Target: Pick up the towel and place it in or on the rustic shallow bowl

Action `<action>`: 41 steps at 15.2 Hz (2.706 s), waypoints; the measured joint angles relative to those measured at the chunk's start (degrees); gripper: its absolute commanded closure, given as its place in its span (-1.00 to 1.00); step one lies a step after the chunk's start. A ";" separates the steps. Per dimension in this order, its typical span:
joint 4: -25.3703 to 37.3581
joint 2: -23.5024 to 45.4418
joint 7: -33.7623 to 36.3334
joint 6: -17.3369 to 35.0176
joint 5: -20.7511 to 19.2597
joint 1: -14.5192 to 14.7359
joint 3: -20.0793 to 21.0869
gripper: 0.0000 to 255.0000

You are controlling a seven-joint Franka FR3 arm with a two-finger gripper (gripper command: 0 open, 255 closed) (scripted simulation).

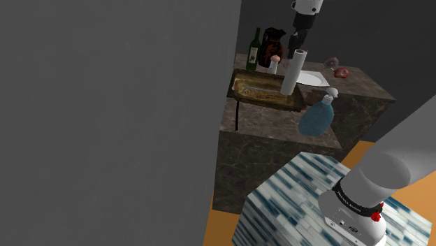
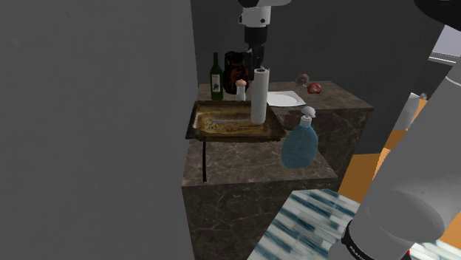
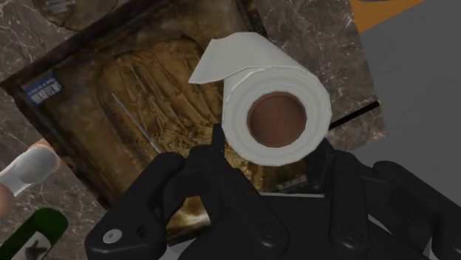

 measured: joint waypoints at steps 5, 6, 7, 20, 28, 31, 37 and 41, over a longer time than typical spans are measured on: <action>4.89 3.34 -6.71 -1.38 0.68 -2.92 -3.62 1.00; 6.39 4.29 -8.61 -1.95 0.96 -3.79 -4.60 1.00; 7.71 5.06 -9.88 -2.49 1.22 -4.37 -5.23 1.00; 36.80 24.74 -28.65 -13.11 9.78 -17.50 -12.59 1.00; 45.72 32.23 -32.79 -15.04 13.09 -22.85 -13.04 1.00; 41.37 30.95 -32.83 -11.95 12.56 -21.98 -13.12 1.00; 33.46 28.87 -32.73 -6.10 11.72 -20.51 -13.18 1.00; 29.76 28.41 -32.70 -2.86 11.54 -19.97 -13.12 1.00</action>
